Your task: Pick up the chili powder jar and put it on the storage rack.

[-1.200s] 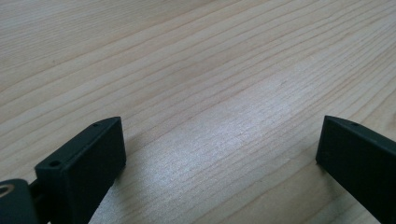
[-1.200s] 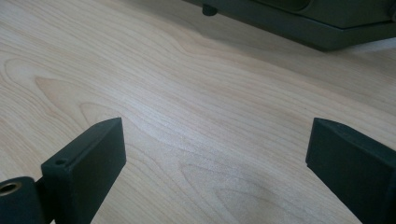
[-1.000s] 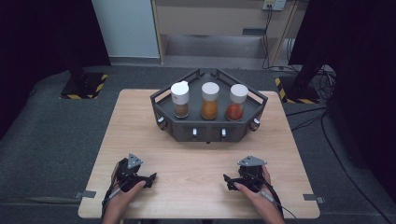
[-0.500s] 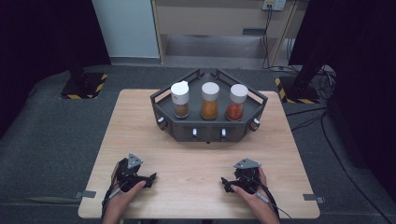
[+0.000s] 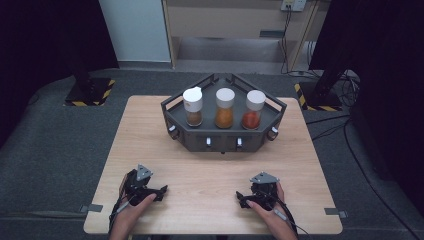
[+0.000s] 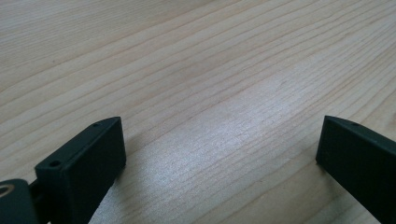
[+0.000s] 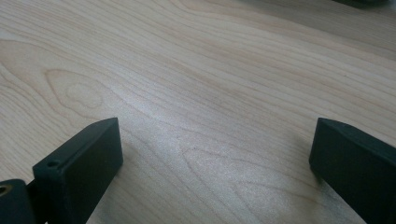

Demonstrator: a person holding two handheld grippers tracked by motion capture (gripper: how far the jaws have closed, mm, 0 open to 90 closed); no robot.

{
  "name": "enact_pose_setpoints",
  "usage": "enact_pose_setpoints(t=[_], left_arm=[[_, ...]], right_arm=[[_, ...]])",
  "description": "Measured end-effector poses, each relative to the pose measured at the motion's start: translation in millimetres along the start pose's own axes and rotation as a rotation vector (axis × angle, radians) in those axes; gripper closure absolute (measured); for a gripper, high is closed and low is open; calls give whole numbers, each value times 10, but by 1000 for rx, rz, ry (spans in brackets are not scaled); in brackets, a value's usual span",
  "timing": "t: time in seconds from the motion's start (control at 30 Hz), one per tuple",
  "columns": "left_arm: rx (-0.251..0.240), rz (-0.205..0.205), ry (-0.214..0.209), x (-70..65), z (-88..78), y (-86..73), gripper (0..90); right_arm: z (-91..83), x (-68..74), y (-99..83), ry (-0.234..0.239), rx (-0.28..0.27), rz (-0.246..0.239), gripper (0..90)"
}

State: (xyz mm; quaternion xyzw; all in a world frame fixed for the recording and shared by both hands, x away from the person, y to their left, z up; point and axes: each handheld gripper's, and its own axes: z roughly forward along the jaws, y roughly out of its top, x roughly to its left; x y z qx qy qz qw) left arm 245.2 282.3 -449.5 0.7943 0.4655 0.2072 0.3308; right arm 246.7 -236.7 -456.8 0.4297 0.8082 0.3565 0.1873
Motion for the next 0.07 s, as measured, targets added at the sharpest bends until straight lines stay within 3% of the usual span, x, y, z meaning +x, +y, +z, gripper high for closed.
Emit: enact_pose_setpoints(t=[0.07], left_arm=[[0, 0, 0, 0, 0, 0, 0]], right_arm=[[0, 0, 0, 0, 0, 0, 28]])
